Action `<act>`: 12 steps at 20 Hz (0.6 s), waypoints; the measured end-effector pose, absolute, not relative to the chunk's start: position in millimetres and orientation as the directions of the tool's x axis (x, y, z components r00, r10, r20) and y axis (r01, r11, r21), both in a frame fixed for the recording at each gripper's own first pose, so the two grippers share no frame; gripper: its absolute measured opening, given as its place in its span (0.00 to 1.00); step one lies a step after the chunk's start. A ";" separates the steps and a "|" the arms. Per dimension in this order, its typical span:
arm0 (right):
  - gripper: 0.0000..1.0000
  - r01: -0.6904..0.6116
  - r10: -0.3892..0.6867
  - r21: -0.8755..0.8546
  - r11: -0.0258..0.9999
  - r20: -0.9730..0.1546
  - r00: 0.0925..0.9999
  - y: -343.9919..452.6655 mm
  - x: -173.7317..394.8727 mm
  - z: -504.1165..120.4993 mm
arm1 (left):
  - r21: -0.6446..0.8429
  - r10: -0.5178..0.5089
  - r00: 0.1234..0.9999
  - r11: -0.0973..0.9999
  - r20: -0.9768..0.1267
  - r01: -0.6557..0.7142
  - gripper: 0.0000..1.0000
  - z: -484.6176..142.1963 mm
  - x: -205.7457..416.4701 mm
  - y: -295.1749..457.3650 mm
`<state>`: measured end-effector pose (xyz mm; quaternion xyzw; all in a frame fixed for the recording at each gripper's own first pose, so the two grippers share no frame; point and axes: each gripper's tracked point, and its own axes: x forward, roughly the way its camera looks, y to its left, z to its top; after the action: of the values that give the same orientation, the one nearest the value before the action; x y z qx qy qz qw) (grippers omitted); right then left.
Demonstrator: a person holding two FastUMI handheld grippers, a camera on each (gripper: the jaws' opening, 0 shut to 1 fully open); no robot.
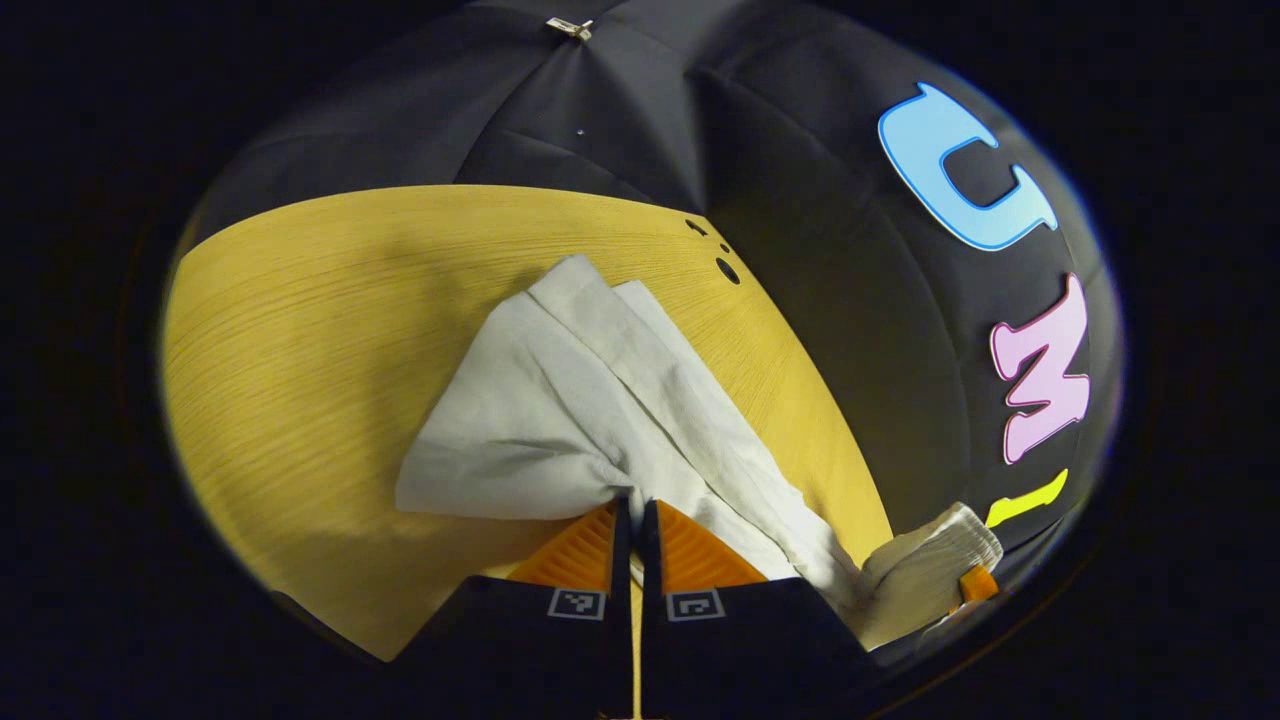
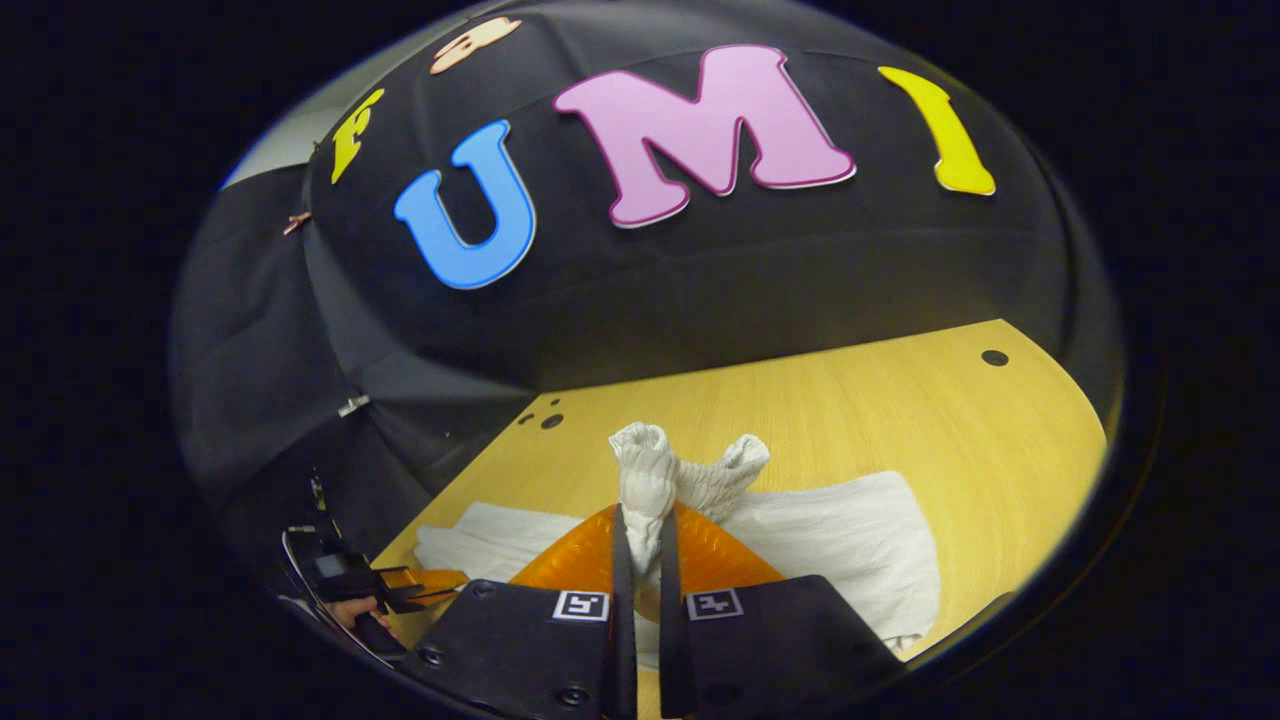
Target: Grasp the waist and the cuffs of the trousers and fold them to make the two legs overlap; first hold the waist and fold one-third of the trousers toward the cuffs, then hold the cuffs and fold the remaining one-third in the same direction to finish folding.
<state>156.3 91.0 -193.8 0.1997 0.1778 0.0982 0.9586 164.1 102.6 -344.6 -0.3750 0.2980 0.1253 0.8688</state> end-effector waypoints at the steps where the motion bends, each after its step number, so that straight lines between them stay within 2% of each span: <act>1: 0.13 -0.132 0.281 0.408 0.903 -0.331 0.901 102.3 156.0 -204.3 | -0.578 -0.005 0.791 0.686 -0.612 -0.443 0.08 -346.0 164.3 102.1; 5: 0.20 -0.182 0.400 0.462 0.868 -0.432 0.808 147.4 140.0 -247.5 | -0.587 -0.004 0.790 0.671 -0.613 -0.452 0.08 -347.1 161.9 101.5; 7: 0.37 -0.186 0.465 0.537 0.823 -0.450 0.762 163.1 130.3 -253.4 | -0.593 -0.009 0.790 0.666 -0.613 -0.453 0.08 -347.5 160.8 101.0; 8: 0.63 -0.187 0.498 0.580 0.793 -0.440 0.747 171.1 124.9 -250.4 | -0.597 -0.012 0.790 0.662 -0.613 -0.453 0.08 -347.1 160.8 101.8; 9: 0.69 -0.179 0.522 0.625 0.760 -0.423 0.741 175.1 120.6 -245.4 | -0.603 -0.014 0.791 0.655 -0.612 -0.455 0.08 -347.6 160.8 101.7; 11: 0.69 -0.142 0.528 0.684 0.715 -0.395 0.752 172.2 119.4 -240.4 | -0.618 -0.018 0.793 0.638 -0.609 -0.460 0.08 -347.9 159.5 101.8; 12: 0.73 -0.121 0.522 0.707 0.697 -0.384 0.761 166.4 115.3 -237.7 | -0.625 -0.021 0.793 0.629 -0.608 -0.463 0.08 -347.3 158.4 102.4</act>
<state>115.3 166.4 -237.7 0.3430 0.2923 0.1840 0.8736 158.4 102.4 -347.3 -0.4109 0.2941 0.1294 0.8532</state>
